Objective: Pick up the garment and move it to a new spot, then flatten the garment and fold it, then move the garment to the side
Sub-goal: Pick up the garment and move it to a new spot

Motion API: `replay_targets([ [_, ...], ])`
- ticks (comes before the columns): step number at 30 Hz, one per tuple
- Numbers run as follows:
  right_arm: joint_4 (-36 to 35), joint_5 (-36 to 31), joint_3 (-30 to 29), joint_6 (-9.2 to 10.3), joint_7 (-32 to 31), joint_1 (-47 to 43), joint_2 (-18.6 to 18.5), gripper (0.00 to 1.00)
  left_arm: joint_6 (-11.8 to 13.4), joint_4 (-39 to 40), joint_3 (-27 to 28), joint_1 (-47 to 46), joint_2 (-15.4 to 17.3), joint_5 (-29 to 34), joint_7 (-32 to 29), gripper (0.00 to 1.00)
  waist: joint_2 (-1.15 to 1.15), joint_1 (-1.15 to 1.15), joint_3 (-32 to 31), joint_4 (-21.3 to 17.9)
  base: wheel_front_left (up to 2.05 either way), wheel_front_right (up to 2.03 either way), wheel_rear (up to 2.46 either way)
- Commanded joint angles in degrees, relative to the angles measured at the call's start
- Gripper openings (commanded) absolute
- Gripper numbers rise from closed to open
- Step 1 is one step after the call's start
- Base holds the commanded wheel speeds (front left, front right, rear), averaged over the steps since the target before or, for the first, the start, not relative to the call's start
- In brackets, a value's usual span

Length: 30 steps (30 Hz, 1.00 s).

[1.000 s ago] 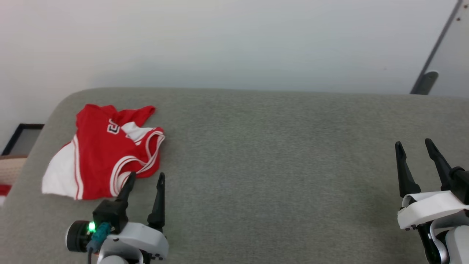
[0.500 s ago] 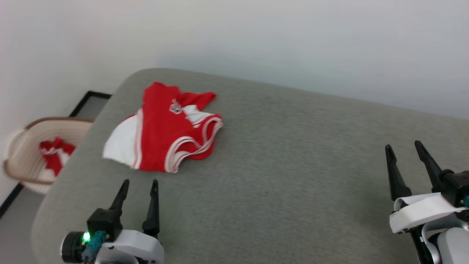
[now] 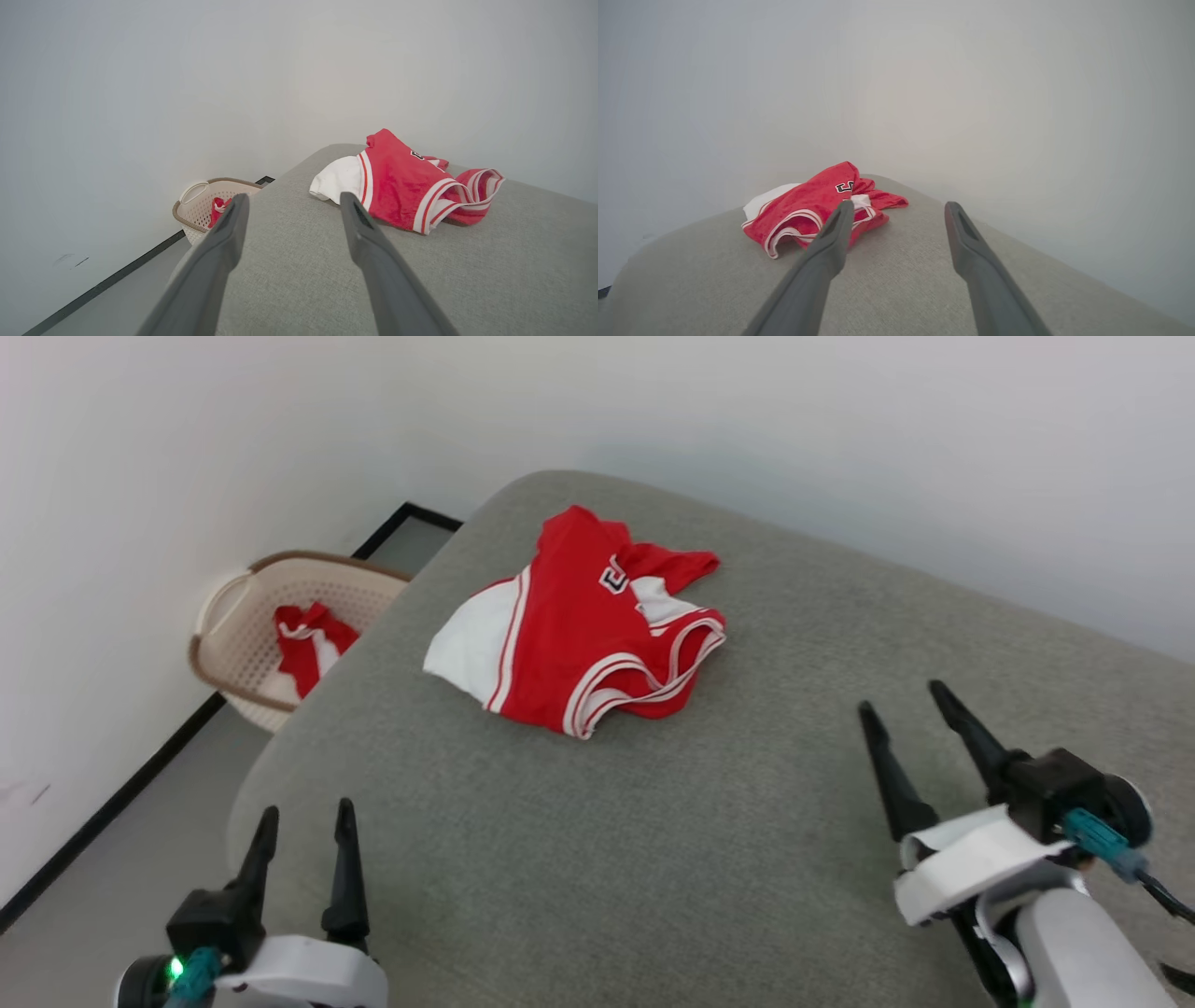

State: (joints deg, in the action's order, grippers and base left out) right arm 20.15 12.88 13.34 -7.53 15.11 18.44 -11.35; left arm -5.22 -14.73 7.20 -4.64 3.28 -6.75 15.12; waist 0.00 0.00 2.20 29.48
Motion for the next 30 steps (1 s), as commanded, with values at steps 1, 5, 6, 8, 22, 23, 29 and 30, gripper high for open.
replay_targets([
  [1,0.4,0.5,1.1,0.08,0.0,1.0,0.1,1.00,0.3,0.6,0.4,0.6,-0.3,-0.5,0.0,1.00,0.00,0.00,1.7,1.6,0.00,0.00,0.00],
  [5,1.5,1.4,3.7,0.08,0.0,3.0,0.1,1.00,0.8,2.3,1.5,1.9,-0.3,-1.3,0.0,1.00,0.00,0.00,2.2,1.8,0.00,0.00,0.00],
  [6,1.6,1.6,4.1,0.08,0.0,3.2,0.1,1.00,0.7,2.6,1.6,2.2,-0.4,-1.6,0.0,1.00,0.00,0.00,2.3,1.9,0.00,0.00,0.00],
  [8,1.8,1.8,4.3,0.08,0.0,3.4,0.0,1.00,0.8,2.9,1.5,2.4,-0.4,-1.8,0.0,1.00,0.00,0.00,2.3,1.9,0.00,0.00,0.00],
  [22,-1.2,0.7,-1.5,0.08,0.0,-0.7,-1.6,1.00,-1.9,-4.0,-6.1,-10.4,1.3,0.2,0.0,1.00,0.00,0.00,7.0,-6.9,0.00,0.00,0.00],
  [23,-1.5,0.7,-1.6,0.08,0.0,-0.4,-1.9,1.00,-2.0,-5.0,-6.7,-12.5,1.9,0.4,0.0,1.00,0.00,0.00,8.2,-8.6,0.00,0.00,0.00],
  [29,-3.2,1.5,-2.5,0.08,0.0,2.3,-2.8,1.00,-2.3,-17.5,-10.1,-26.9,6.5,-3.5,-2.4,1.00,0.00,0.00,15.4,-18.5,0.00,0.00,0.00],
  [30,-3.5,1.7,-2.8,0.08,0.0,2.7,-2.9,1.00,-2.3,-19.5,-11.1,-29.7,7.6,-4.6,-3.6,1.00,0.00,0.00,16.5,-19.8,0.00,0.00,0.00],
])
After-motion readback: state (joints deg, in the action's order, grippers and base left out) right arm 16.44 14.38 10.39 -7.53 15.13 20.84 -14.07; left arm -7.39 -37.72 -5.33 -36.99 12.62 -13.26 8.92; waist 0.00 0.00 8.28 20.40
